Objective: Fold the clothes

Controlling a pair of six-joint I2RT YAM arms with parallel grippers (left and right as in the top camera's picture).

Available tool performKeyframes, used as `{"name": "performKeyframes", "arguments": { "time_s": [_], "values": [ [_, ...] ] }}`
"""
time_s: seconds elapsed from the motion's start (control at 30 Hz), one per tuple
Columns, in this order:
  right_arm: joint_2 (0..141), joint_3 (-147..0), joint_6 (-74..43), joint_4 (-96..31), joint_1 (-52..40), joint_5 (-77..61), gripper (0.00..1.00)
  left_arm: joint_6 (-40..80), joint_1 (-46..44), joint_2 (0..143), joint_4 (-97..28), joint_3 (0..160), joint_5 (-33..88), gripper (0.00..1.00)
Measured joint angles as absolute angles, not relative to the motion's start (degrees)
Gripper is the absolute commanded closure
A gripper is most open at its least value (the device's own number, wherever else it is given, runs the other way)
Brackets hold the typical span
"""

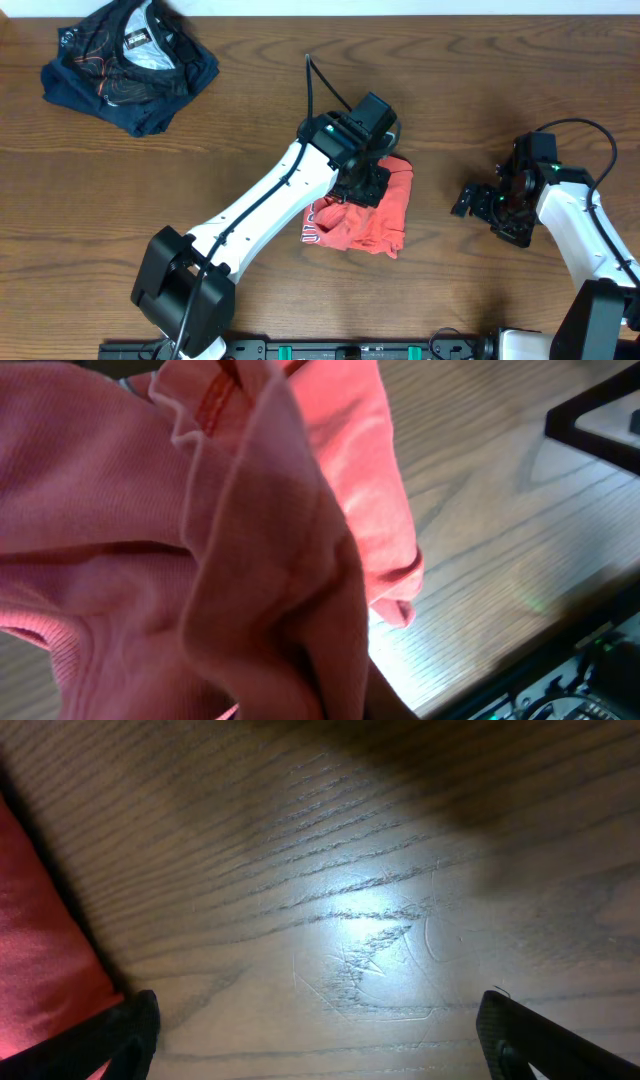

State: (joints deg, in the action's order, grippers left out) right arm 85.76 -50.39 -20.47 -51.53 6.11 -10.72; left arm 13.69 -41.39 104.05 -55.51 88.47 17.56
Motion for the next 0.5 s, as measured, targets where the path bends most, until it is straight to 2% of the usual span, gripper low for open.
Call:
{"name": "performKeyframes", "arguments": {
  "time_s": [0.4, 0.43, 0.5],
  "values": [
    [85.76, -50.37, -20.47, -51.77, 6.11, -12.12, 0.01, 13.8, -41.47, 105.51, -49.36, 88.47, 17.56, 0.84],
    [85.76, -50.37, -20.47, -51.77, 6.11, -12.14, 0.01, 13.8, -41.47, 106.19, -49.32, 88.47, 17.56, 0.83],
    [85.76, -50.37, -20.47, -51.77, 6.11, -12.23, 0.01, 13.61, -41.47, 107.61, -49.12, 88.47, 17.56, 0.74]
  ]
}}
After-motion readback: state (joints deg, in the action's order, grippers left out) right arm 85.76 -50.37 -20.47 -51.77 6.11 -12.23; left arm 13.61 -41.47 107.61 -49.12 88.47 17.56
